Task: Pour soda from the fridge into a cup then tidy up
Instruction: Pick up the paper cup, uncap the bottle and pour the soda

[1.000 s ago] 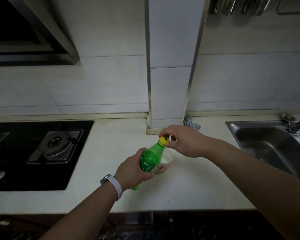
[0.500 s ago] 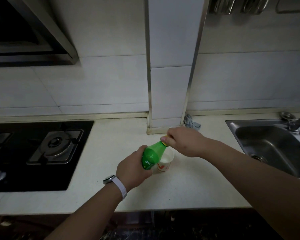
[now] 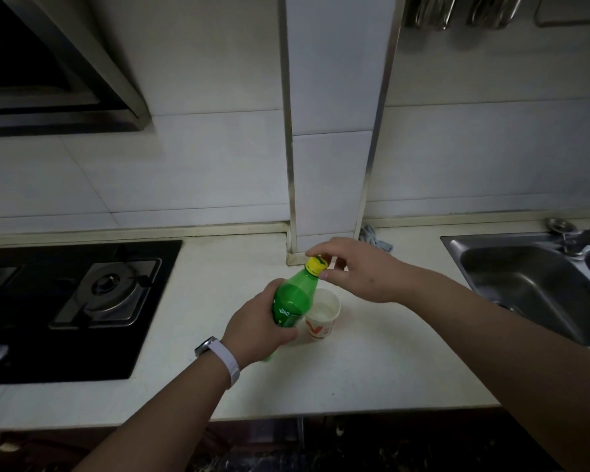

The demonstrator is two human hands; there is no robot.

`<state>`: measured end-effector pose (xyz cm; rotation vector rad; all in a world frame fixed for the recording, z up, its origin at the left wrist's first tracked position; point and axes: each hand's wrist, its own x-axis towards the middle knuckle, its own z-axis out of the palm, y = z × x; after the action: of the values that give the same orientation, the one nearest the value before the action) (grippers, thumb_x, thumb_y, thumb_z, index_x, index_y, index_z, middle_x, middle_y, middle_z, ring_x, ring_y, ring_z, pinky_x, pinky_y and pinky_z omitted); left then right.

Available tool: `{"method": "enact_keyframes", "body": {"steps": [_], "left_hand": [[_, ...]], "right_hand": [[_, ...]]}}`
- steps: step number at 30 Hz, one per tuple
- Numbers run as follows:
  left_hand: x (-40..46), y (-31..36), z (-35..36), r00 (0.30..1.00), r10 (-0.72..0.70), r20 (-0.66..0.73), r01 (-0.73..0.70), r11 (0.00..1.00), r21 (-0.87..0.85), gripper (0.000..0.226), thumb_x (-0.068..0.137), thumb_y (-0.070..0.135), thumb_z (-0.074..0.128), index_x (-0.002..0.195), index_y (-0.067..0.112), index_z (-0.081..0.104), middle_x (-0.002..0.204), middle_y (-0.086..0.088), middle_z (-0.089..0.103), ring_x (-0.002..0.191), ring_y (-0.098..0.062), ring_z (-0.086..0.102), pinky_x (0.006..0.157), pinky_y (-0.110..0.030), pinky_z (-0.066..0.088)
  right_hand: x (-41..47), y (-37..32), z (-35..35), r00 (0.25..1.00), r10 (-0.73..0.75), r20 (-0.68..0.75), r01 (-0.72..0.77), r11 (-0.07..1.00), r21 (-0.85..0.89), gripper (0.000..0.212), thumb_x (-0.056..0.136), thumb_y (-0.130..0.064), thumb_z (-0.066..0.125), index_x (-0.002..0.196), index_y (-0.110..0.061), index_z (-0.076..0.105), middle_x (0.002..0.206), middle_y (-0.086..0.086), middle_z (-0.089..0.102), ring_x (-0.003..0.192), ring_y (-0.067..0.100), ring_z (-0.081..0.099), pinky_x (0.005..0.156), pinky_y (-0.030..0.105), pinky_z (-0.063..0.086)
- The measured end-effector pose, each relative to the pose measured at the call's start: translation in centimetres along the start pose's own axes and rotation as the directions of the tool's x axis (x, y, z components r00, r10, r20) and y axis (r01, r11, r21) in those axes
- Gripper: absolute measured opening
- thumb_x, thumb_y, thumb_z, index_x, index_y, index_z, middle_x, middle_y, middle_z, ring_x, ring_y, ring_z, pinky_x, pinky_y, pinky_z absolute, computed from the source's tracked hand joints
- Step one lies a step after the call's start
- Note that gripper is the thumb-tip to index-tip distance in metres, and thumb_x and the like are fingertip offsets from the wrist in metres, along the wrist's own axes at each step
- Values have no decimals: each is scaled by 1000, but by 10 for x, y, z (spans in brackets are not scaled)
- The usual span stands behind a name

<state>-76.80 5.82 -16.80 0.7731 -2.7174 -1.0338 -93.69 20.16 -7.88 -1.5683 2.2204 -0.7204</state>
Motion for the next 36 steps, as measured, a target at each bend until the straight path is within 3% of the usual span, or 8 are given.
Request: {"method": "enact_keyframes", "body": {"steps": [4, 9, 14, 22, 25, 28, 32, 36], "left_hand": [[-1, -1, 3, 999, 6, 33, -5, 1000, -20, 79, 68, 40, 82, 134, 41, 38, 107, 14, 65, 92, -14, 63, 77, -34, 54], [-4, 0, 9, 1000, -14, 21, 14, 1000, -8, 80, 67, 42, 82, 134, 41, 38, 108, 14, 66, 93, -15, 63, 75, -31, 53], [-3, 6, 15, 995, -42, -85, 47, 997, 58, 76, 69, 44, 78, 134, 40, 39, 110, 13, 65, 94, -16, 63, 70, -27, 48], [1, 12, 23, 978, -31, -204, 74, 976, 204, 71, 72, 46, 71, 134, 39, 37, 109, 8, 64, 94, -21, 64, 69, -33, 53], [2, 13, 24, 985, -39, -171, 65, 986, 151, 72, 72, 43, 73, 134, 39, 37, 108, 11, 63, 93, -19, 63, 69, -31, 52], [2, 14, 22, 994, -45, -95, 51, 997, 64, 74, 71, 41, 77, 134, 40, 38, 108, 15, 63, 93, -15, 63, 69, -28, 49], [5, 16, 18, 997, -67, -50, 68, 998, 13, 78, 68, 40, 80, 133, 43, 37, 108, 15, 64, 93, -15, 63, 75, -31, 52], [5, 20, 17, 997, -59, -54, 61, 997, 42, 77, 69, 40, 80, 133, 42, 37, 108, 15, 64, 91, -14, 61, 72, -29, 51]], "right_hand": [[-1, -4, -2, 998, -8, 63, 15, 994, -108, 25, 96, -35, 54, 121, -32, 54, 109, -10, 56, 93, 10, 51, 81, 30, 44], [0, -2, 5, 998, 32, 61, -20, 984, -179, 21, 96, -42, 49, 111, -28, 53, 83, -16, 46, 81, 9, 47, 66, 30, 35], [4, -1, 10, 996, 94, -12, -94, 971, -221, 25, 97, -46, 44, 106, -24, 51, 92, -9, 49, 83, 14, 50, 67, 32, 36], [3, 7, 15, 978, 190, -84, -205, 950, -234, 37, 98, -51, 36, 101, -19, 53, 93, 0, 58, 84, 20, 55, 71, 37, 43], [4, 9, 14, 983, 165, -77, -180, 951, -253, 40, 96, -56, 34, 99, -20, 52, 91, -2, 56, 81, 18, 54, 68, 36, 43], [2, 12, 8, 993, 110, -44, -114, 988, -107, 33, 95, -53, 44, 99, -22, 53, 84, -9, 51, 76, 12, 51, 65, 32, 41], [-2, 16, -4, 1000, -3, 15, 3, 1000, 4, 26, 96, -35, 54, 120, -26, 54, 101, -13, 52, 84, 3, 48, 71, 19, 36], [-3, 18, -10, 999, 9, 31, -7, 999, -50, 23, 97, -34, 52, 119, -29, 53, 84, -19, 46, 75, -1, 44, 64, 23, 33]]}}
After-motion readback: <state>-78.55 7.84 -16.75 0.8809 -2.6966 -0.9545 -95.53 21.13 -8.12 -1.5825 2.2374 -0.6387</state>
